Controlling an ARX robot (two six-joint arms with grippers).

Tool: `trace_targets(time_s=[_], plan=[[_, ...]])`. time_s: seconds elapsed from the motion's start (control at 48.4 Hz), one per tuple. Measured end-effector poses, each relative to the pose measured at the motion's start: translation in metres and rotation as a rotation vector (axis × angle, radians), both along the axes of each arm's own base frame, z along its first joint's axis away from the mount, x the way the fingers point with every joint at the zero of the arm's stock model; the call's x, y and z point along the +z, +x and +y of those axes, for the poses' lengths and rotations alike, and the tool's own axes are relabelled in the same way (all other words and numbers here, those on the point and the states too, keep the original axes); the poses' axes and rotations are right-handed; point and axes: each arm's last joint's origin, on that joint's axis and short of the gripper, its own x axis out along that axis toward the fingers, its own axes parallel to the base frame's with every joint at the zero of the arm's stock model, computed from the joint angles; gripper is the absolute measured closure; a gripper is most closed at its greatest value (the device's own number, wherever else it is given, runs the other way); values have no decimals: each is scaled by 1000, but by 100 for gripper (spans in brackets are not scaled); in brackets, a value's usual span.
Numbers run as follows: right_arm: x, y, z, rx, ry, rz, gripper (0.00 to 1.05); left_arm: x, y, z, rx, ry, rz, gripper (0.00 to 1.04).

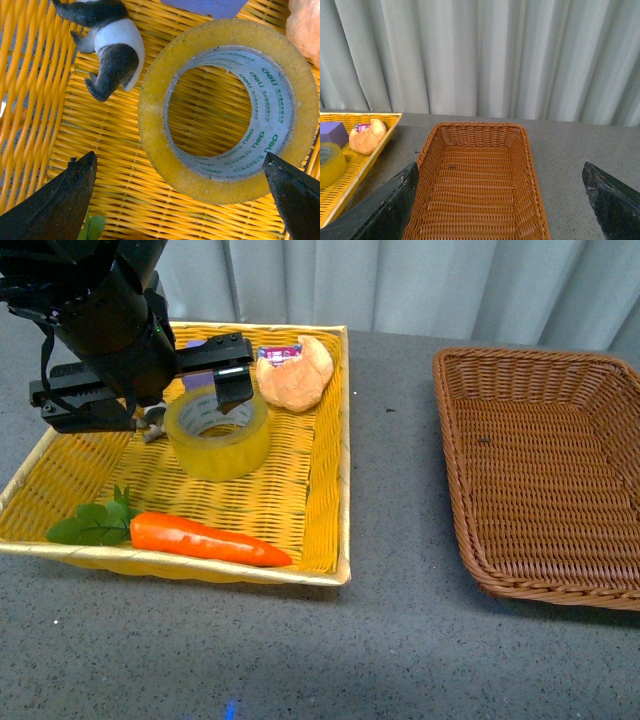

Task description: Move tape to another basket

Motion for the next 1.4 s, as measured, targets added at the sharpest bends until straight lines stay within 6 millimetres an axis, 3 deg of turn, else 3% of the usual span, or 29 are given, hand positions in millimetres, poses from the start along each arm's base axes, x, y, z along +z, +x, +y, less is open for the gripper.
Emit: trace_targets(time_s=[0.331,0.579,0.682,0.992,1.26,1.405], plan=[[0,0,0,0,0,0,9,-22,4,3,125,16,89,6],[0,0,0,0,0,0,9,-24,10,2,174,-12,89,8],[0,0,0,0,0,0,9,-26,13,1,197,-28,95,31],[0,0,0,0,0,0,9,-20,20,-2,216,-63,71,86],[0,0,0,0,0,0,9,-19,21,-3,215,-68,68,89],[0,0,0,0,0,0,9,-6,21,-2,173,-68,30,90]])
